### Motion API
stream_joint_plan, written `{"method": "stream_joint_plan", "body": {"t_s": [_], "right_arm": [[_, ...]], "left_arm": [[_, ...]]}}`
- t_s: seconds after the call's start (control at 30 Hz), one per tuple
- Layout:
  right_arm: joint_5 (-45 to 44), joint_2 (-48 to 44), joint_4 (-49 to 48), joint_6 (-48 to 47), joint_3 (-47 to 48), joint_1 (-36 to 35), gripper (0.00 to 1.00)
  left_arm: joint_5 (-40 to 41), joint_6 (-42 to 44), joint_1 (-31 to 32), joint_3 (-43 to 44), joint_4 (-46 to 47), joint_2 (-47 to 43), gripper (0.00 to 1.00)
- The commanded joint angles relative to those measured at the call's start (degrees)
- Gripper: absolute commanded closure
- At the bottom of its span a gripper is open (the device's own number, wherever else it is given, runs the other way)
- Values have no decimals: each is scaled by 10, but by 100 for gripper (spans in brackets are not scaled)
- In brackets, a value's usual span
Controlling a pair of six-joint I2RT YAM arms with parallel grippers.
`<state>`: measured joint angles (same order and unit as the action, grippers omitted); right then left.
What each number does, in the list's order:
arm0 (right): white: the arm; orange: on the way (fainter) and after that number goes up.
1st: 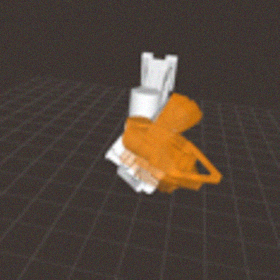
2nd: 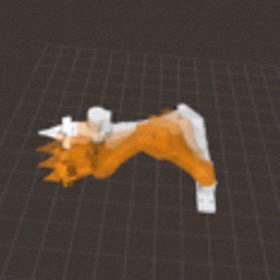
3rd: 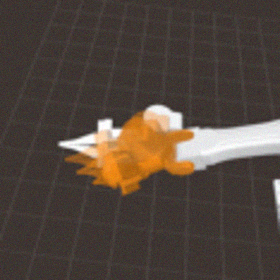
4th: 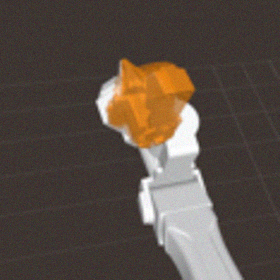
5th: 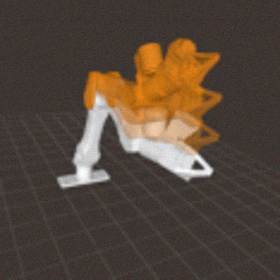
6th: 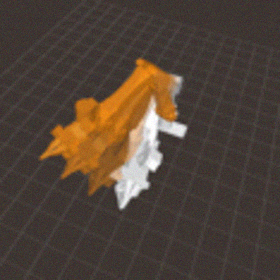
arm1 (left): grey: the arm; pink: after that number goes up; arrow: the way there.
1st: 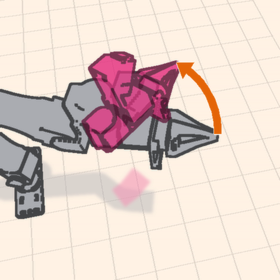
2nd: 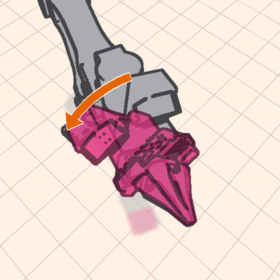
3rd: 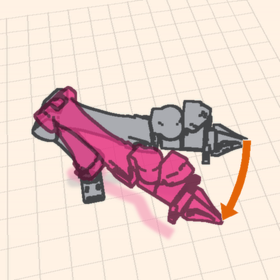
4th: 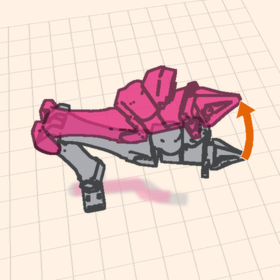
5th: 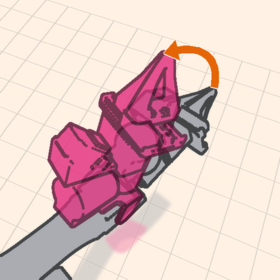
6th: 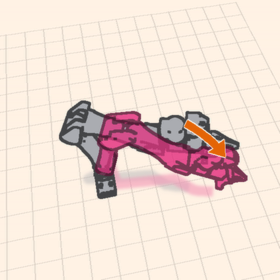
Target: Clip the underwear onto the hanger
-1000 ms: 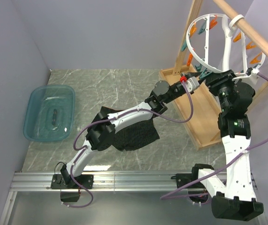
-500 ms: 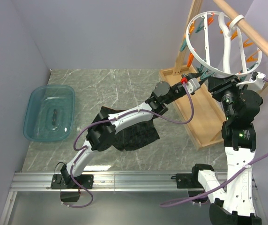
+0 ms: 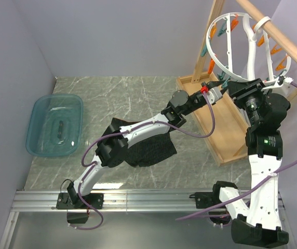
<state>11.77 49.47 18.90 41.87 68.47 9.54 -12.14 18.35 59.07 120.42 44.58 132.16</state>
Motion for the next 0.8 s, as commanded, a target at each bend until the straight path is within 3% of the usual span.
{"method": "stream_joint_plan", "body": {"t_s": [0.0,0.17,0.2,0.33,0.43,0.57,0.77], "right_arm": [[18,3,-38,30,11,5,52],[6,11,-47,47,5,5,59],[4,12,-50,50,4,5,67],[-5,9,-60,42,-3,5,82],[4,5,-77,27,-12,5,91],[20,0,-98,5,-27,4,98],[56,-1,-129,-33,-42,7,100]], "left_arm": [[-42,15,15,-4,15,-5,100],[-40,28,18,-8,17,-7,100],[-39,38,20,-14,18,-8,100],[-38,54,24,-33,29,-15,100],[-39,46,24,-50,40,-24,93],[-51,15,23,-77,59,-47,69],[-66,-70,11,-63,28,-67,60]]}}
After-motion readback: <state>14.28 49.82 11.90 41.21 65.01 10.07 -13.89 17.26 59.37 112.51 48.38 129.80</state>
